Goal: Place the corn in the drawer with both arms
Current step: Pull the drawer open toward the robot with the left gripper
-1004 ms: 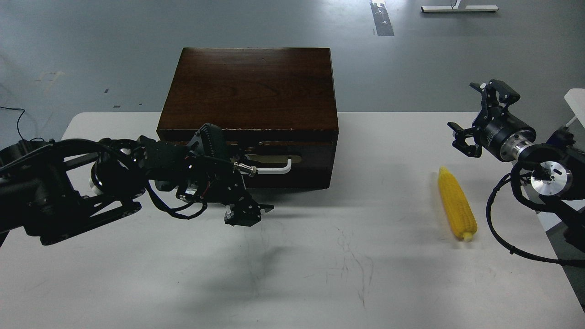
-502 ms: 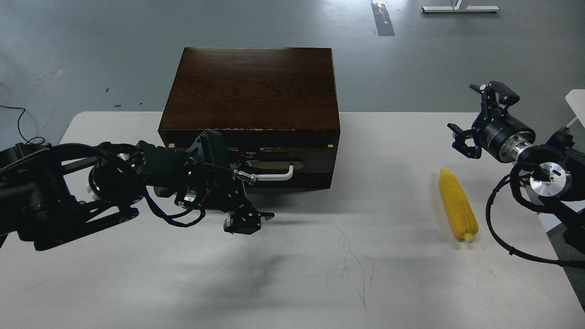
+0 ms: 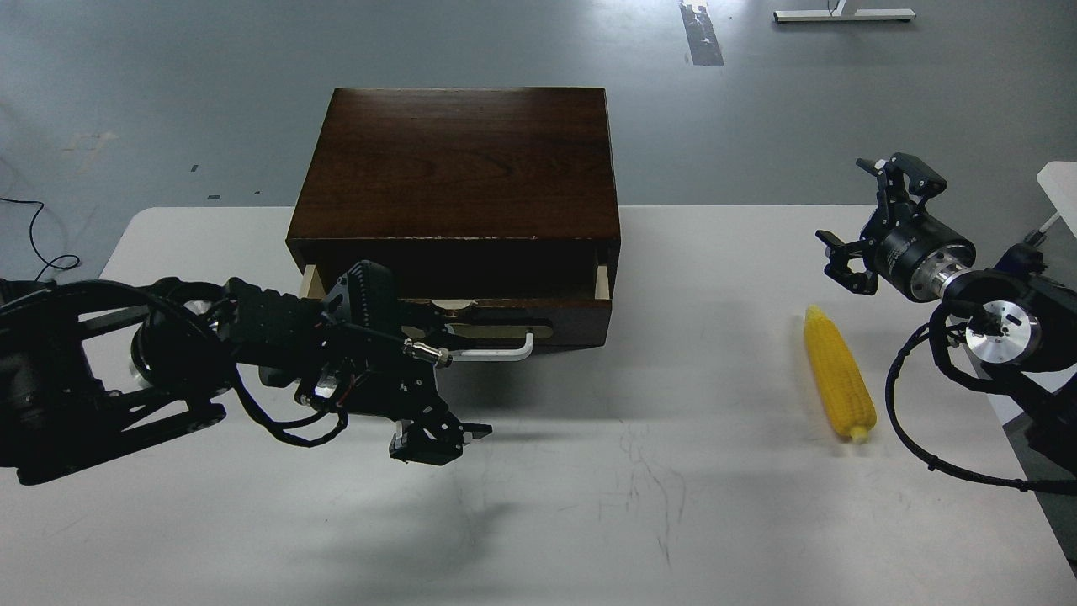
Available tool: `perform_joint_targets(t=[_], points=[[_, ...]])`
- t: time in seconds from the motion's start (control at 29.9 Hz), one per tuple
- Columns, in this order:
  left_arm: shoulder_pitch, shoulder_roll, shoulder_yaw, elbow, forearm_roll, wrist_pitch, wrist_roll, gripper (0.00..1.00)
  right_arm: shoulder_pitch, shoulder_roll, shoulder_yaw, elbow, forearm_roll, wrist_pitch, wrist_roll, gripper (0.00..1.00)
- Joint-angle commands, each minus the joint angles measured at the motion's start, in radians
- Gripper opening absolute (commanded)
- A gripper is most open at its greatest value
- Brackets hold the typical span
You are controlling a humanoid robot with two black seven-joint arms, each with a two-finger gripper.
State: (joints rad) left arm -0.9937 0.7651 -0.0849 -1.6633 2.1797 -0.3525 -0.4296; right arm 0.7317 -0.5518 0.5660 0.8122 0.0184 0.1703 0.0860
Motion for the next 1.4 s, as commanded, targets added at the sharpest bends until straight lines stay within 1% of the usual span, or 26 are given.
perform_joint_targets(t=[0.0, 0.23, 0.47, 0.64, 0.74, 0.8, 0.84, 0.9, 0.97, 1.2, 1.37], points=[[0.001, 0.016, -0.004, -0.015, 0.002, 0.001, -0.003, 0.98, 0.002, 0.001, 0.0, -0.002, 0.0, 0.0, 0.0, 1.0], [0.001, 0.03, -0.004, -0.019, 0.002, 0.001, -0.003, 0.98, 0.002, 0.001, 0.0, -0.012, 0.0, 0.002, 0.0, 1.0], [0.027, 0.029, -0.004, -0.029, 0.002, 0.001, -0.001, 0.98, 0.002, 0.001, 0.0, -0.012, -0.002, 0.002, 0.0, 1.0], [0.037, 0.059, -0.007, -0.038, 0.002, 0.006, 0.002, 0.98, 0.002, 0.001, 0.0, -0.012, -0.002, 0.002, 0.0, 1.0], [0.04, 0.085, -0.012, -0.039, 0.002, 0.009, 0.012, 0.98, 0.002, 0.001, 0.0, -0.012, -0.005, 0.002, 0.0, 1.0], [0.041, 0.1, -0.015, -0.039, 0.002, 0.012, 0.029, 0.98, 0.002, 0.001, 0.0, -0.012, -0.005, 0.002, 0.0, 1.0], [0.04, 0.106, -0.016, -0.039, 0.002, 0.017, 0.048, 0.98, 0.002, 0.001, 0.0, -0.012, -0.005, 0.002, 0.001, 1.0], [0.04, 0.109, -0.016, -0.039, 0.002, 0.032, 0.063, 0.98, 0.002, 0.001, 0.0, -0.013, -0.006, 0.002, 0.0, 1.0], [0.04, 0.109, -0.016, -0.039, 0.002, 0.066, 0.08, 0.98, 0.002, 0.001, 0.0, -0.012, -0.006, 0.002, 0.0, 1.0], [0.041, 0.106, -0.012, -0.042, 0.002, 0.073, 0.081, 0.98, 0.002, 0.0, 0.0, -0.012, -0.006, 0.002, 0.0, 1.0], [0.055, 0.108, -0.006, -0.093, 0.002, 0.072, 0.08, 0.98, 0.002, 0.0, 0.0, -0.013, -0.006, 0.002, 0.0, 1.0]])
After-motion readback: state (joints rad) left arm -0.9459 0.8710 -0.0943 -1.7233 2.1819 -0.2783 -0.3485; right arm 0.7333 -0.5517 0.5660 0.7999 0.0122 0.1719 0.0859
